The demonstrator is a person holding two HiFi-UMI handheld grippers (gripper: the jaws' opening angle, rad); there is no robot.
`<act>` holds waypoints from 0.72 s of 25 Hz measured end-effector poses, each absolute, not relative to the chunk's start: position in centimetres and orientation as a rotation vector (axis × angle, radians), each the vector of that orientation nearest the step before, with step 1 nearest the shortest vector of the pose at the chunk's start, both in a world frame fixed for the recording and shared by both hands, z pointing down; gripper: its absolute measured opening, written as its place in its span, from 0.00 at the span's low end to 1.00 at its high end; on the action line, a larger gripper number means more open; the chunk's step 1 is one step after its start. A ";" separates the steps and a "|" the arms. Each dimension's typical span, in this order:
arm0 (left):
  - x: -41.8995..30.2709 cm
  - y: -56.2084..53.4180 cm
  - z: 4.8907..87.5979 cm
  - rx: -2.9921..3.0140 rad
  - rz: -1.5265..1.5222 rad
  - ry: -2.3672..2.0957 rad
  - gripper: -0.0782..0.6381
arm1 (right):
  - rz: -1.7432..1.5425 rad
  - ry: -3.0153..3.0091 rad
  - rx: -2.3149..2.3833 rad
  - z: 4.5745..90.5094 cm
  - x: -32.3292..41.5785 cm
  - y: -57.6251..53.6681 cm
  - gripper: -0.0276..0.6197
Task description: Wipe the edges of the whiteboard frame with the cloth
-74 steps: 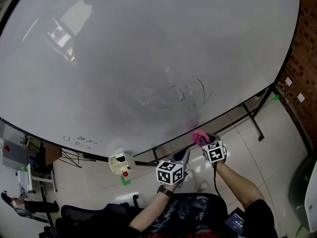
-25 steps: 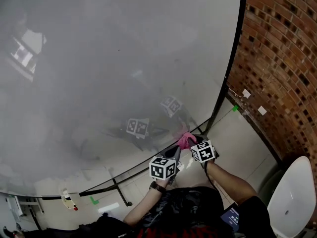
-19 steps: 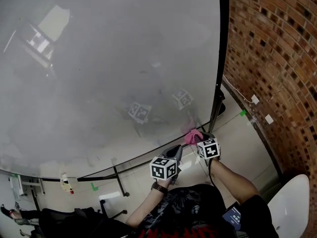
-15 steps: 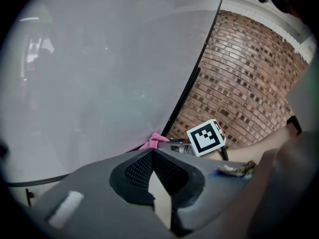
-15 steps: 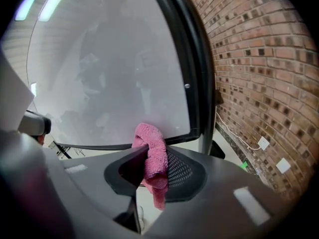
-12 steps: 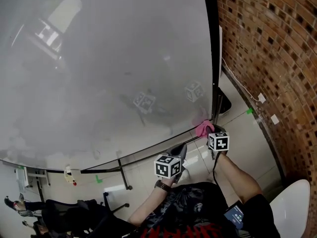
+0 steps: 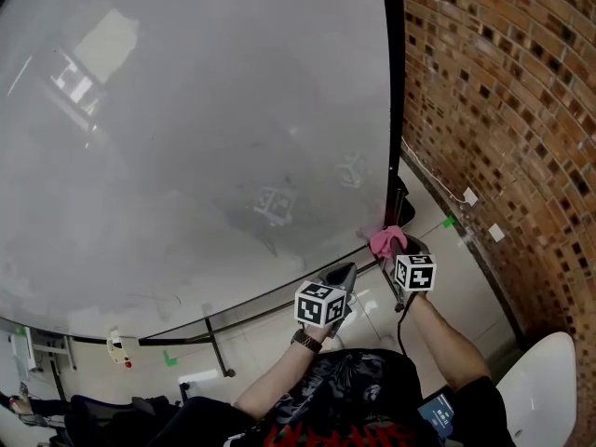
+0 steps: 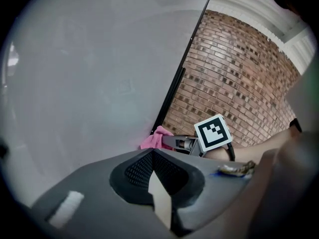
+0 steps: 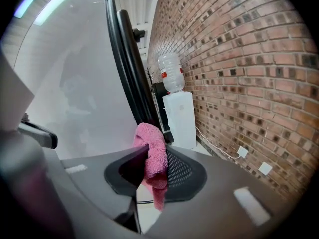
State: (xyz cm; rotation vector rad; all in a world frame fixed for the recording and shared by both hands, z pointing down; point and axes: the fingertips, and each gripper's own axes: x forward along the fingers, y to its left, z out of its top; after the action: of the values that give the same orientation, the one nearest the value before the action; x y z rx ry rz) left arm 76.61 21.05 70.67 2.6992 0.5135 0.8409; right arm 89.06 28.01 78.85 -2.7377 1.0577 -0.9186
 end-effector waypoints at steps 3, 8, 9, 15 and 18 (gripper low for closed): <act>77.1 21.6 69.0 2.724 0.797 0.555 0.11 | -0.838 1.083 -2.771 76.3 88.3 27.8 0.17; 77.9 22.3 65.2 2.832 0.726 0.631 0.11 | -0.707 1.129 -2.862 71.9 88.1 27.8 0.17; 78.1 22.0 64.3 2.856 0.714 0.626 0.11 | -0.679 1.143 -2.881 71.1 88.0 27.8 0.17; 79.9 22.5 58.0 2.954 0.604 0.682 0.11 | -0.509 1.162 -2.911 65.0 88.6 28.2 0.17; 80.9 23.4 55.3 3.000 0.531 0.705 0.11 | -0.404 1.185 -2.927 61.8 88.8 28.4 0.17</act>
State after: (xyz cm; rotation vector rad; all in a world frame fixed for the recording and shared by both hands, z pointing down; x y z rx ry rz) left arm 80.85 23.43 55.32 2.9996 0.7050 0.5314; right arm 88.81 28.36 61.82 -2.9267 1.1851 -0.4037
